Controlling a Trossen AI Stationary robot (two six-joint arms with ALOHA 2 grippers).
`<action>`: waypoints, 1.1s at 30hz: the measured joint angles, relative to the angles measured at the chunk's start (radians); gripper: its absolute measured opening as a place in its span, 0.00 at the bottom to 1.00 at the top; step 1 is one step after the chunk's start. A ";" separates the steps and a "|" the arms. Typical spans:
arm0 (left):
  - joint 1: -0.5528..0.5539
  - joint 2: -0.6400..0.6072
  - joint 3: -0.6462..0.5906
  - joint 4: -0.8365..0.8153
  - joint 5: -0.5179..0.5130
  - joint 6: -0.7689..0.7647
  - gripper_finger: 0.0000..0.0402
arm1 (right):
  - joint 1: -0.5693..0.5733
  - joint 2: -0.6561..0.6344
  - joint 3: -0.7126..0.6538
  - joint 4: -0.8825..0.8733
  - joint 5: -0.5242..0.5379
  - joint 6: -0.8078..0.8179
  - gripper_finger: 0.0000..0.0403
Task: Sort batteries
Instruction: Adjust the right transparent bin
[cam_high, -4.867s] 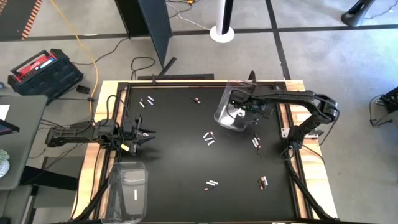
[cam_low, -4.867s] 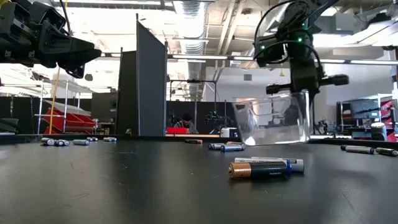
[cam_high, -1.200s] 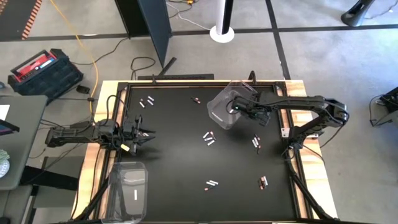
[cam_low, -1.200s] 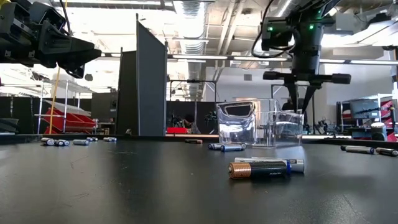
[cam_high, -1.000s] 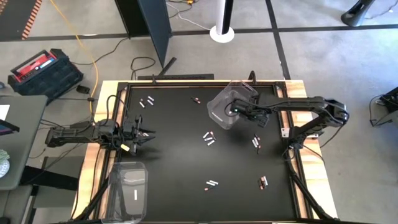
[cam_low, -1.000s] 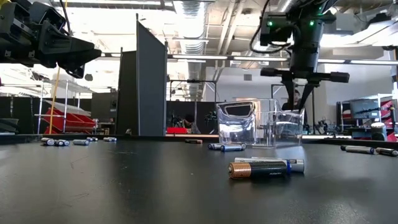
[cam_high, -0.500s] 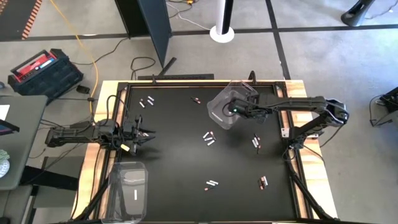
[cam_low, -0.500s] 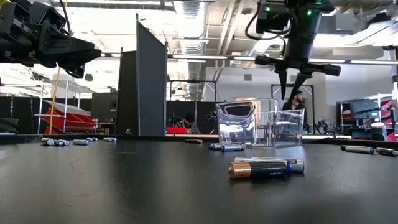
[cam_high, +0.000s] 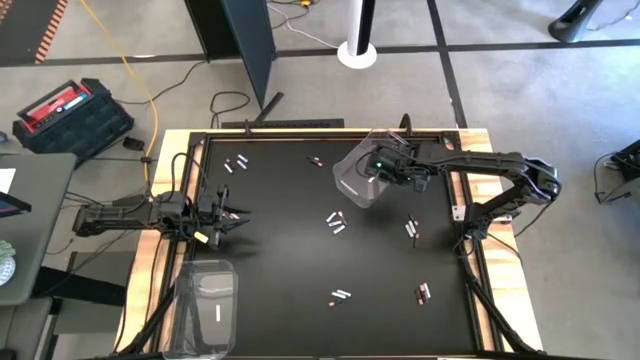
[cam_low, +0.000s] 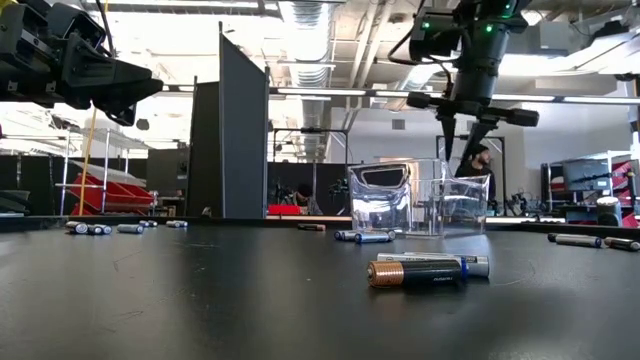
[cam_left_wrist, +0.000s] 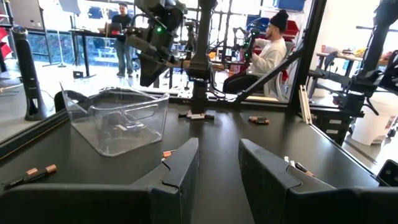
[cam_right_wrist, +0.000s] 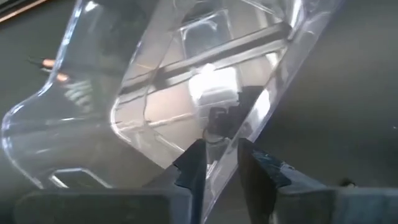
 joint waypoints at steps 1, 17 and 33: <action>0.000 0.000 0.000 0.000 0.000 0.000 0.28 | -0.003 0.000 0.000 0.003 0.000 -0.001 0.33; 0.000 0.000 0.000 0.000 0.000 0.000 0.28 | -0.018 0.013 -0.015 -0.082 0.014 0.237 0.61; 0.000 0.000 0.000 0.000 0.000 0.000 0.28 | -0.072 0.240 -0.016 0.031 -0.064 0.169 0.37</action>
